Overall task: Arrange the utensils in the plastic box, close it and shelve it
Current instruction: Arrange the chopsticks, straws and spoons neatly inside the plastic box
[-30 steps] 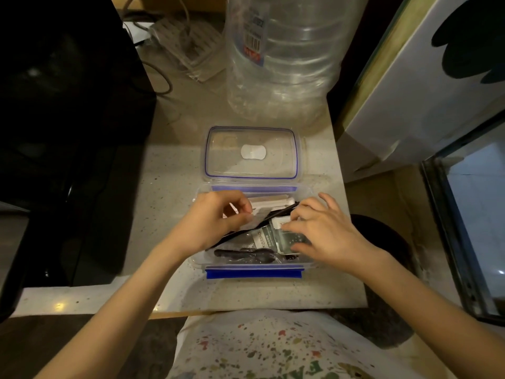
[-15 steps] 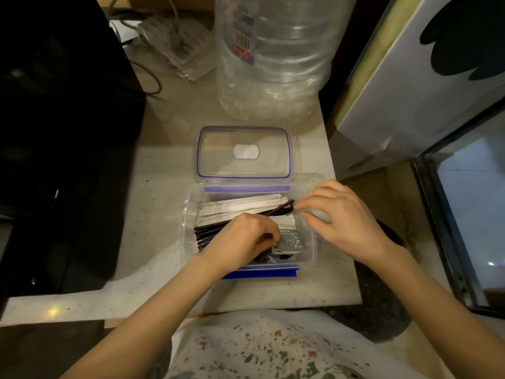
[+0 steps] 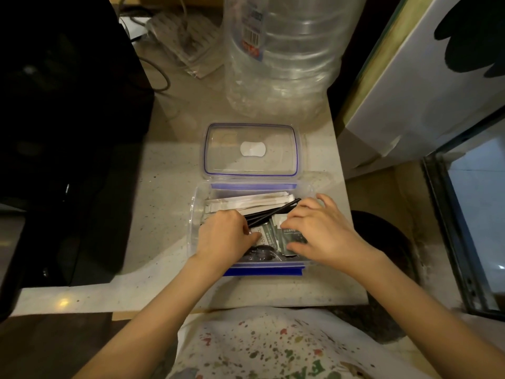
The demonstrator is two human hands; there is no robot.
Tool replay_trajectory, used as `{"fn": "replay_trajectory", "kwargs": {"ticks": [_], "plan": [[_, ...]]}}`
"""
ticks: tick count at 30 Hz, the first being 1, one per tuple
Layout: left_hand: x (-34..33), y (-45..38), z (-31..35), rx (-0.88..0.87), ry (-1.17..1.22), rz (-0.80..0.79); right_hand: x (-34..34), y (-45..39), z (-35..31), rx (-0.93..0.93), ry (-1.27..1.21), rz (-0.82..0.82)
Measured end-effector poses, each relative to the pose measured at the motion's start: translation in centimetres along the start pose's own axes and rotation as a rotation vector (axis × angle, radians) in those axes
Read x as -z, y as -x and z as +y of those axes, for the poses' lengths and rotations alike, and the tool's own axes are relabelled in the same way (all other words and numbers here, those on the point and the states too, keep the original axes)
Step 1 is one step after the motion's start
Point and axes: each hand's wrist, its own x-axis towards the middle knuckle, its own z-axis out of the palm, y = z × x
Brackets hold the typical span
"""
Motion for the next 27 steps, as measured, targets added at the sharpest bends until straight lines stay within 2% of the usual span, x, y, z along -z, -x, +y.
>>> {"fn": "replay_trajectory", "kwargs": {"ticks": [4,13,20,27], "plan": [[-0.3,-0.3,0.5,0.071,-0.016,-0.07,0.0,-0.1,-0.1,-0.016,-0.002,0.01],[-0.6,-0.7,1.5,0.078,0.198,-0.043,-0.3,-0.1,0.0,-0.037,-0.027,0.013],[-0.8,-0.6,1.6,0.057,0.216,-0.026,-0.5,0.2,0.1,-0.046,-0.059,0.022],[0.1,0.3,1.7,0.04,0.208,-0.136,-0.5,0.4,0.3,-0.039,-0.035,0.029]]}}
